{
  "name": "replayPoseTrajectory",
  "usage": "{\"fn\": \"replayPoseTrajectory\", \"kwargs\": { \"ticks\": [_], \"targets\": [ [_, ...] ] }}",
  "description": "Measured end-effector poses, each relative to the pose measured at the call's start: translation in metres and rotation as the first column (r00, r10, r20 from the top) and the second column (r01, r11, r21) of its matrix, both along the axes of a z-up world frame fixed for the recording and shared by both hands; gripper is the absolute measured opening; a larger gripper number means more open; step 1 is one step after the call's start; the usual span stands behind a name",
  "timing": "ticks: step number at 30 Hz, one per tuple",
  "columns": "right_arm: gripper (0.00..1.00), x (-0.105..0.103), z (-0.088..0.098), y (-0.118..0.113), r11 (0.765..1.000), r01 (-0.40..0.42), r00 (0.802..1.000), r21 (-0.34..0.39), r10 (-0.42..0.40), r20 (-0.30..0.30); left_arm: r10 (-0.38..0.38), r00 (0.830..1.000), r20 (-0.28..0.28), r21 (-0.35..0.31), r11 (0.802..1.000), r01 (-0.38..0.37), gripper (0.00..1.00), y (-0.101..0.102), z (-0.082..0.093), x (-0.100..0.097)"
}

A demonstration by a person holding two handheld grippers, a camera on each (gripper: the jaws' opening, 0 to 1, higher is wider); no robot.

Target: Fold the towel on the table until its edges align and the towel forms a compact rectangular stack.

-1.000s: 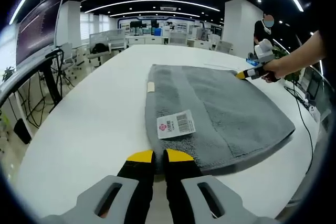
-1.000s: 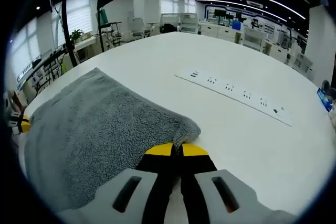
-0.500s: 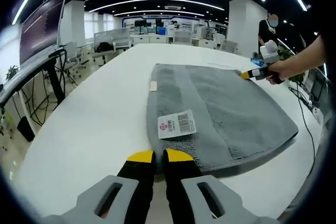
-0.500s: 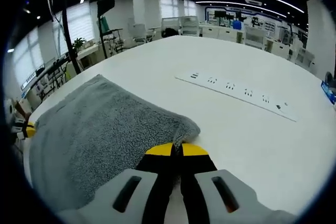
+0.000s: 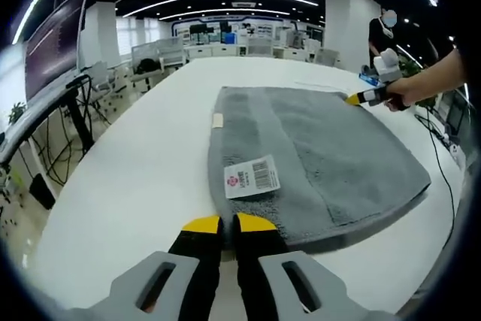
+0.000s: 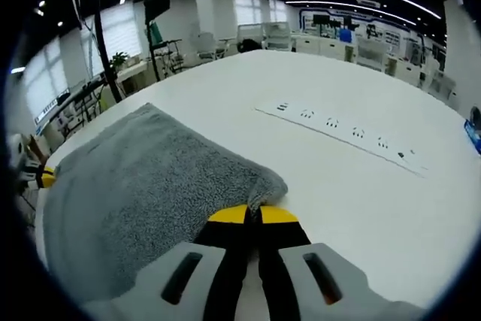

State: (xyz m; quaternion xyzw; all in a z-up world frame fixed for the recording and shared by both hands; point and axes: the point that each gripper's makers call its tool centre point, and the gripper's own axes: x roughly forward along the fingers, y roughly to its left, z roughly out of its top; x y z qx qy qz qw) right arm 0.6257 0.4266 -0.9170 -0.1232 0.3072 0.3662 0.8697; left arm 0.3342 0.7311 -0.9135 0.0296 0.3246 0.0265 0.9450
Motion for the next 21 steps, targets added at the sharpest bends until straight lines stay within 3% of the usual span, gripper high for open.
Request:
{"fn": "replayPoseTrajectory", "kwargs": {
  "ticks": [7, 10, 14, 16, 21],
  "targets": [
    [0.01, 0.004, -0.004, -0.022, 1.0, 0.015, 1.0, 0.015, -0.014, -0.008, -0.047, 0.998, -0.034, 0.051, 0.997, 0.049, 0.05, -0.014, 0.001, 0.007],
    [0.01, 0.007, -0.006, -0.034, 1.0, 0.01, 1.0, 0.0, -0.01, -0.001, -0.099, 0.993, -0.059, 0.087, 0.991, 0.104, 0.05, -0.031, 0.003, 0.009],
    [0.01, 0.006, -0.003, -0.055, 0.999, 0.003, 1.0, -0.035, -0.003, 0.004, -0.13, 0.99, -0.052, 0.084, 0.987, 0.134, 0.05, -0.053, 0.003, 0.01],
    [0.01, 0.008, -0.003, -0.07, 0.997, -0.003, 1.0, -0.071, 0.003, 0.006, -0.188, 0.98, -0.059, 0.09, 0.977, 0.193, 0.05, -0.07, 0.003, 0.01],
    [0.01, 0.011, -0.003, -0.104, 0.996, 0.039, 0.999, -0.077, -0.039, 0.001, -0.263, 0.962, -0.066, 0.074, 0.961, 0.268, 0.05, -0.104, 0.002, 0.012]
  ]
}}
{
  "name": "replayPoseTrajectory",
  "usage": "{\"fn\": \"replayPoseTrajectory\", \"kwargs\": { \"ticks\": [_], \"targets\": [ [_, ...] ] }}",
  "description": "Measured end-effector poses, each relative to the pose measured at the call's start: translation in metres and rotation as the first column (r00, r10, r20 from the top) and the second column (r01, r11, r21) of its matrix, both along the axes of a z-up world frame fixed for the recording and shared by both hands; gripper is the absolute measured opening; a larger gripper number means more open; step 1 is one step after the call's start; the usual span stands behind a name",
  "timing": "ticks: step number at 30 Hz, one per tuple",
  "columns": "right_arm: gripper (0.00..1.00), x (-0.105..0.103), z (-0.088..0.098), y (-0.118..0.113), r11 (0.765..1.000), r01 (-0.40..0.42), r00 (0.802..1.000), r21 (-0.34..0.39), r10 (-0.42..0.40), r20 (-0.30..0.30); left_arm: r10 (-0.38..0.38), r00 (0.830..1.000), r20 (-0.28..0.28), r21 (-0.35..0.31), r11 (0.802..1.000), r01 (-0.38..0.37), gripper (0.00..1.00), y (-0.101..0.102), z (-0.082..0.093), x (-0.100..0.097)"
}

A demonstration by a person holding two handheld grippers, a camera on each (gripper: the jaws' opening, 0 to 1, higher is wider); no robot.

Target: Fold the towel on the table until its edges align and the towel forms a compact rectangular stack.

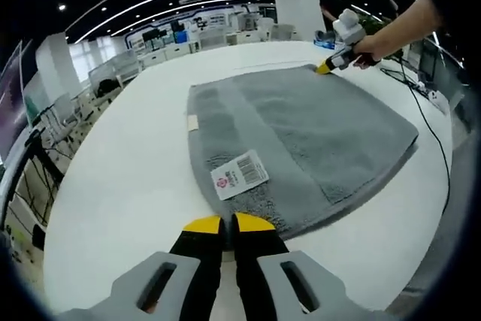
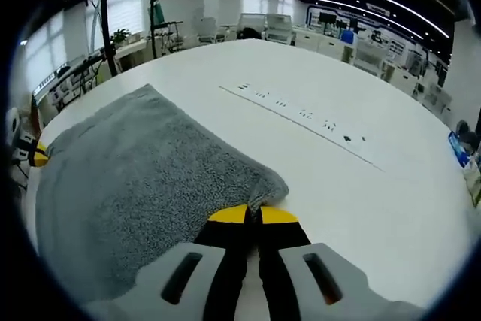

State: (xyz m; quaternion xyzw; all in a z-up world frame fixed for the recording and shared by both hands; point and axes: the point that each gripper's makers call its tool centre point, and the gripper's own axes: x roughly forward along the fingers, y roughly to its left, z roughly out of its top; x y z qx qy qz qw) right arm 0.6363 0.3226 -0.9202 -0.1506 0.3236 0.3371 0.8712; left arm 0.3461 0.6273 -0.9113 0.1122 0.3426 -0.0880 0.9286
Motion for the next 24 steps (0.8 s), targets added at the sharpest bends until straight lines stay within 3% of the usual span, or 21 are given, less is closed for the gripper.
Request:
{"fn": "replayPoseTrajectory", "kwargs": {
  "ticks": [4, 10, 14, 19, 24],
  "targets": [
    [0.01, 0.004, -0.001, -0.029, 0.999, 0.033, 0.999, -0.015, -0.033, 0.012, -0.054, 0.999, -0.008, -0.066, 0.996, 0.053, 0.05, -0.031, -0.002, 0.003],
    [0.01, 0.004, 0.002, -0.065, 0.996, 0.048, 0.999, -0.073, -0.047, 0.02, -0.15, 0.989, -0.003, -0.082, 0.985, 0.149, 0.05, -0.073, -0.002, 0.005],
    [0.01, -0.004, 0.007, -0.078, 0.994, 0.081, 0.997, -0.074, -0.08, 0.023, -0.179, 0.984, 0.005, -0.094, 0.979, 0.179, 0.05, -0.087, -0.003, 0.008],
    [0.01, -0.012, 0.013, -0.099, 0.985, 0.057, 0.997, -0.164, -0.047, 0.062, -0.261, 0.965, 0.012, -0.094, 0.961, 0.261, 0.05, -0.119, -0.003, 0.014],
    [0.01, -0.005, 0.008, -0.121, 0.98, 0.054, 0.998, -0.192, -0.044, 0.055, -0.287, 0.958, 0.017, -0.097, 0.953, 0.287, 0.05, -0.137, -0.004, 0.016]
  ]
}}
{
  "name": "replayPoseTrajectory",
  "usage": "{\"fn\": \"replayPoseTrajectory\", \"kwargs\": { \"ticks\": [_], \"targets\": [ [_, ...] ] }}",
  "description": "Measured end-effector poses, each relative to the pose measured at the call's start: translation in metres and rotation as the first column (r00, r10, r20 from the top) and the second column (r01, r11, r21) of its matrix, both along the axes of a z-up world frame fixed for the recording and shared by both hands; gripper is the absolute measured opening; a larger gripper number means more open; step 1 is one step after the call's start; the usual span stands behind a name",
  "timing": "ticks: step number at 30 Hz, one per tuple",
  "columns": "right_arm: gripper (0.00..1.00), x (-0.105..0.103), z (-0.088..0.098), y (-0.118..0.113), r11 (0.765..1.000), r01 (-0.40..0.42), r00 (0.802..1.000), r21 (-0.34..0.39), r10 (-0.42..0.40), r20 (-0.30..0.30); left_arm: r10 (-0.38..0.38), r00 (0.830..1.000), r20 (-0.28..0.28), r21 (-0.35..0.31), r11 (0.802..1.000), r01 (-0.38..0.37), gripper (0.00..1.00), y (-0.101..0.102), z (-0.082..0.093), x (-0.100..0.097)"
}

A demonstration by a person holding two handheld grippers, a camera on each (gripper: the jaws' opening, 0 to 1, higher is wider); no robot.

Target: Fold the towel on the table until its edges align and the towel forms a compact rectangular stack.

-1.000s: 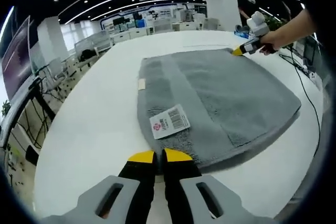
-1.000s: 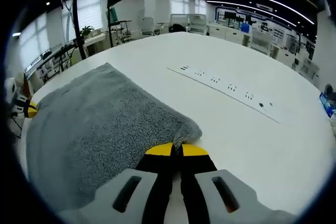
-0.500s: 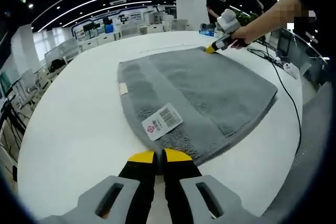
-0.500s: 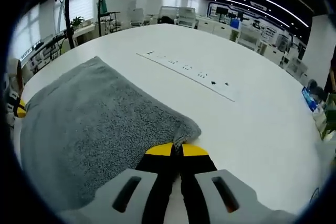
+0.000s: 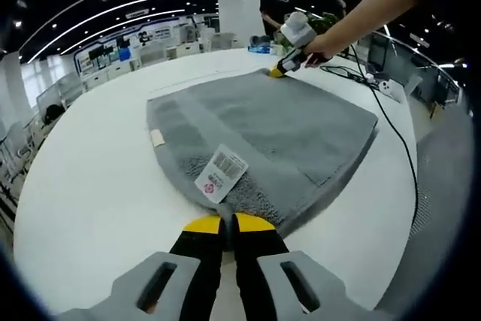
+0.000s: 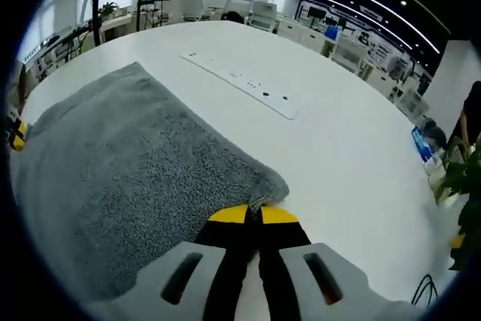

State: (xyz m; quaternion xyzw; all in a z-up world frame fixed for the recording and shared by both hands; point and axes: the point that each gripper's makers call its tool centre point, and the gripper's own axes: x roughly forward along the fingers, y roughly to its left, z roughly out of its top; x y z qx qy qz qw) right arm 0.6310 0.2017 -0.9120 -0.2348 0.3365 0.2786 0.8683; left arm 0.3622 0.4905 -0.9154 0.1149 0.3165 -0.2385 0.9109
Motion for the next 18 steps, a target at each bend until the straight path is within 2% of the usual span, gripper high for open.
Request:
{"fn": "replayPoseTrajectory", "kwargs": {
  "ticks": [2, 5, 9, 12, 18],
  "targets": [
    [0.02, -0.003, 0.003, -0.003, 1.0, 0.016, 1.0, 0.023, -0.016, -0.008, -0.01, 1.0, -0.001, 0.011, 1.0, 0.01, 0.05, -0.004, 0.0, 0.0],
    [0.02, -0.004, 0.004, -0.001, 0.998, 0.024, 1.0, 0.061, -0.023, -0.022, -0.009, 0.999, -0.047, 0.042, 0.999, 0.011, 0.05, -0.002, -0.001, 0.002],
    [0.02, -0.006, 0.006, 0.002, 1.0, -0.003, 1.0, 0.029, 0.004, -0.008, -0.02, 0.997, -0.072, 0.099, 0.995, 0.027, 0.05, -0.002, 0.0, 0.0],
    [0.02, -0.006, 0.006, 0.002, 1.0, -0.006, 1.0, 0.02, 0.006, -0.005, -0.051, 0.995, -0.084, 0.178, 0.982, 0.065, 0.04, 0.005, 0.0, -0.006],
    [0.01, -0.006, 0.005, 0.001, 0.999, 0.004, 1.0, 0.048, -0.004, 0.006, -0.019, 0.995, -0.1, 0.149, 0.988, 0.034, 0.04, 0.012, -0.001, -0.01]
  ]
}}
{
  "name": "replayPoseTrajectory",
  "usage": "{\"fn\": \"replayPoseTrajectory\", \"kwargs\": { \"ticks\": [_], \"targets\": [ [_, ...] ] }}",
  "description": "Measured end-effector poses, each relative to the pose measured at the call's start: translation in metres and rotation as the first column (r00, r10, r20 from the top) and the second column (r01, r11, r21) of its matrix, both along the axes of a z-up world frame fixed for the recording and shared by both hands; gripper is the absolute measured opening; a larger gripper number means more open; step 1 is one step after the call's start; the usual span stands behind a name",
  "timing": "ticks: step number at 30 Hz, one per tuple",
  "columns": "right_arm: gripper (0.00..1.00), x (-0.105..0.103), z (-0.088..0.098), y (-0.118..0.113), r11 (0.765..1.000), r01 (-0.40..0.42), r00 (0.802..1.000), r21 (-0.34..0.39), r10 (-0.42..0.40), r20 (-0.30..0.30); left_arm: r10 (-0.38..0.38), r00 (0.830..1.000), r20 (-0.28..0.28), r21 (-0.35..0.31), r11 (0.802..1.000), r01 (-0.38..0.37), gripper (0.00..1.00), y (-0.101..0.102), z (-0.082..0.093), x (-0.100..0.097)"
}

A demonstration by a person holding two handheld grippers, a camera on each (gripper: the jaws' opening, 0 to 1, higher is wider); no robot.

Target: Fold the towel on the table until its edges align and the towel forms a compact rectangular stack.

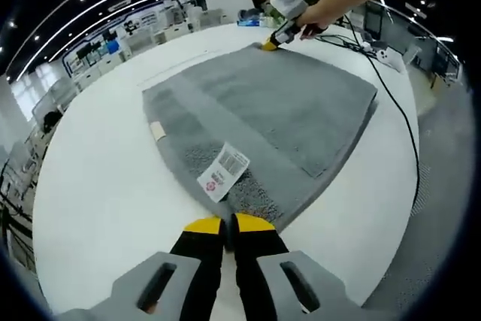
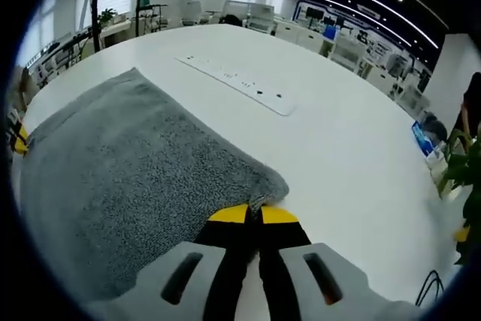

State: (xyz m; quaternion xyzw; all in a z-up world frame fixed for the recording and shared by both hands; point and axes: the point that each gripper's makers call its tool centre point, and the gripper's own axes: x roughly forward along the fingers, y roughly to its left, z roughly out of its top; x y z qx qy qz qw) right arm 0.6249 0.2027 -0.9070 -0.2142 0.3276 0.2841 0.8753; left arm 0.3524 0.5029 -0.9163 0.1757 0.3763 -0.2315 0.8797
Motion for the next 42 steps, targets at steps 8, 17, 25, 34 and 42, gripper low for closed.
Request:
{"fn": "replayPoseTrajectory", "kwargs": {
  "ticks": [8, 17, 25, 34, 42],
  "targets": [
    [0.01, 0.003, 0.001, -0.002, 0.998, 0.038, 0.999, 0.048, -0.038, 0.017, -0.088, 0.996, -0.002, 0.153, 0.984, 0.088, 0.09, -0.003, 0.004, -0.001],
    [0.01, 0.016, -0.008, -0.007, 0.998, 0.022, 1.0, 0.065, -0.024, 0.019, -0.151, 0.988, 0.043, 0.173, 0.975, 0.142, 0.3, -0.03, 0.025, -0.001],
    [0.01, 0.014, -0.009, -0.007, 0.993, 0.063, 0.998, 0.105, -0.065, 0.016, -0.385, 0.921, 0.061, 0.165, 0.914, 0.371, 0.38, -0.107, 0.03, 0.004],
    [0.02, 0.013, -0.009, -0.006, 0.993, 0.056, 0.998, 0.104, -0.055, -0.016, -0.572, 0.81, 0.129, 0.083, 0.82, 0.566, 0.39, -0.197, 0.032, 0.003],
    [0.02, 0.011, -0.009, -0.005, 0.992, 0.058, 0.998, 0.11, -0.058, -0.007, -0.691, 0.708, 0.15, 0.033, 0.719, 0.694, 0.24, -0.268, 0.033, -0.013]
  ]
}}
